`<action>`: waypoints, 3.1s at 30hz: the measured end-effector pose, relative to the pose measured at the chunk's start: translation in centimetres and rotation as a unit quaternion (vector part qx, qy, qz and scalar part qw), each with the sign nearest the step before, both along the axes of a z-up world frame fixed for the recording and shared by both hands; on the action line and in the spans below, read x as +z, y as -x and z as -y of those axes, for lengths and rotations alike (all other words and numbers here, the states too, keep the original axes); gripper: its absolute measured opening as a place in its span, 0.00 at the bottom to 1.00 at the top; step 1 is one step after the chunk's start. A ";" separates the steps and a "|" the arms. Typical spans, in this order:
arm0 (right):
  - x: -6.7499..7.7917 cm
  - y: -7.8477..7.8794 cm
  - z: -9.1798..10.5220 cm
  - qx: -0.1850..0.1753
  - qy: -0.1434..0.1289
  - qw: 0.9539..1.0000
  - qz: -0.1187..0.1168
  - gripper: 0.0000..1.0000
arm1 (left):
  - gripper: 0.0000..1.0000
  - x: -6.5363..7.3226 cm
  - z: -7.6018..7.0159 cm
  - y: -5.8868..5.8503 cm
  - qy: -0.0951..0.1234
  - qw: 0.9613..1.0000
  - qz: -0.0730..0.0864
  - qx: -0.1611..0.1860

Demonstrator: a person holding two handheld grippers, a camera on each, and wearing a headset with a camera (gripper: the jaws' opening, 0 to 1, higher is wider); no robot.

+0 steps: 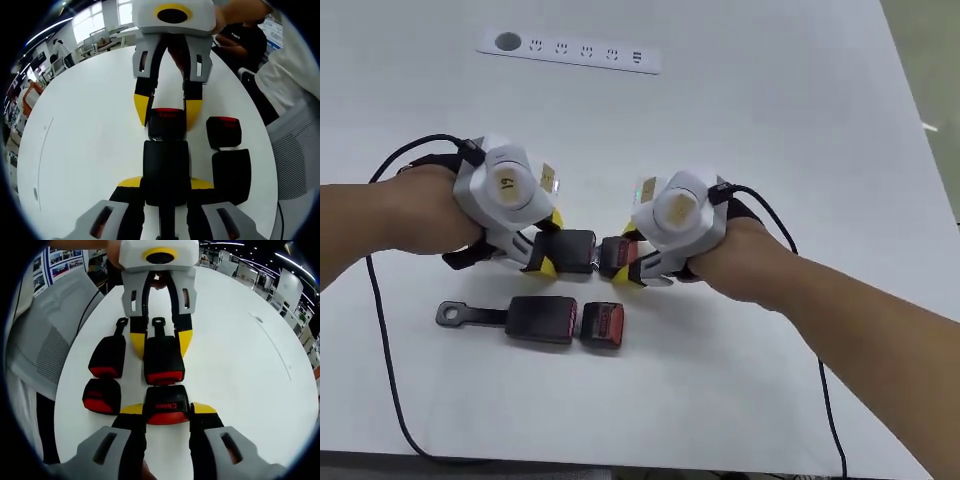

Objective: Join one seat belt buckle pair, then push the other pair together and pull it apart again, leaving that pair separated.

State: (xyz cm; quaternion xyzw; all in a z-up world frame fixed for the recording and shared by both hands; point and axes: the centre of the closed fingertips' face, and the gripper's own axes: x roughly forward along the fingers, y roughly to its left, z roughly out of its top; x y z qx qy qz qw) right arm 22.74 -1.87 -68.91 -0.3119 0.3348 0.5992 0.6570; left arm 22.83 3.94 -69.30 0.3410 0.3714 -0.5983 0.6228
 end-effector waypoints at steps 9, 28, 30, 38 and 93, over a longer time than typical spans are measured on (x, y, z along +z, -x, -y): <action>0.0 -0.1 0.1 0.002 0.001 1.000 0.005 0.31 | 0.31 0.1 0.1 0.1 0.000 1.000 -0.001 0.002; 0.0 0.3 3.9 -0.024 -0.009 1.000 0.003 0.32 | 0.32 0.0 0.2 0.0 -0.001 1.000 -0.001 0.005; 0.0 0.3 4.7 -0.026 -0.007 1.000 0.005 0.32 | 0.32 0.1 0.2 0.1 -0.002 1.000 -0.002 0.006; -0.1 0.5 8.6 -0.031 0.009 0.999 0.005 0.32 | 0.32 0.1 0.1 0.1 -0.003 1.000 -0.001 0.008; 5.9 7.5 10.8 -0.168 -0.047 0.984 0.038 0.69 | 0.72 7.4 -2.4 5.4 0.102 0.979 0.066 0.161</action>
